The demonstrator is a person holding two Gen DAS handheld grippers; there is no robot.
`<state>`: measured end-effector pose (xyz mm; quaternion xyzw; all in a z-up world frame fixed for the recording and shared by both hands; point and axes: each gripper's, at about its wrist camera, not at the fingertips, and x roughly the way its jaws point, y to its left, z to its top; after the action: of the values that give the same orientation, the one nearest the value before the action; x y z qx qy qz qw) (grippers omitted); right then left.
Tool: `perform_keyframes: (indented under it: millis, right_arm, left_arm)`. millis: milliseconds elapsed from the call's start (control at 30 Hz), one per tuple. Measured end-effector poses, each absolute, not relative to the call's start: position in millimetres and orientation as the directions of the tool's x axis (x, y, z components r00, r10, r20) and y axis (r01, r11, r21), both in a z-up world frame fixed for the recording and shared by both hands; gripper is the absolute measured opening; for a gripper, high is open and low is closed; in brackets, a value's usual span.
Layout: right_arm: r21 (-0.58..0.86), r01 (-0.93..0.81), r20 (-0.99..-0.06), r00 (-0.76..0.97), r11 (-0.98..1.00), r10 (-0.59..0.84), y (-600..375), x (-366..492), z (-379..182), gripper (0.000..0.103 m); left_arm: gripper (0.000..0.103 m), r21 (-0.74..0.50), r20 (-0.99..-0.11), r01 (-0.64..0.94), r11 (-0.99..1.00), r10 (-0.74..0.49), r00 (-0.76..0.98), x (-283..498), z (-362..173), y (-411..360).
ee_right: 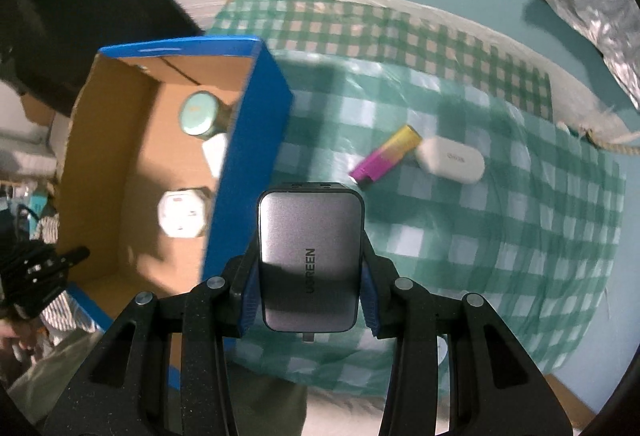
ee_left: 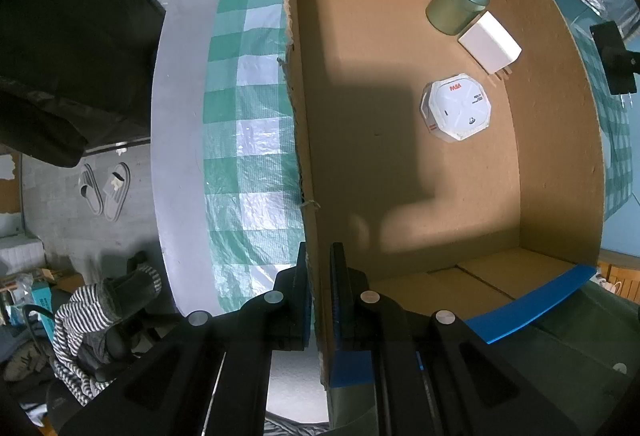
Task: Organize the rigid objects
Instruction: 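Carry the grey charger into the box beside the octagonal box, release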
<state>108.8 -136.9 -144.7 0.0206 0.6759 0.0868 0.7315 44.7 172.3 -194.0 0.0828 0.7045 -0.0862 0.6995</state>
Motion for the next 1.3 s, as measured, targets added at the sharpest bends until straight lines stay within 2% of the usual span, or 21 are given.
perform_keyframes:
  millis: [500,1300]
  right_arm:
    - [0.168,-0.290,-0.977,0.080,0.942,0.198,-67.2,116.7,-121.2,0.041]
    - [0.066,-0.559,-0.995,0.023,0.826,0.095,1.8,111.5,-179.1,0.041]
  left_arm:
    - [0.008,-0.007,-1.000,0.237,0.972,-0.005,-0.008,45.4,-192.8,172.8]
    - [0.008,-0.016,-1.000,0.231,0.973,-0.014,-0.008,40.5,-191.8,174.6]
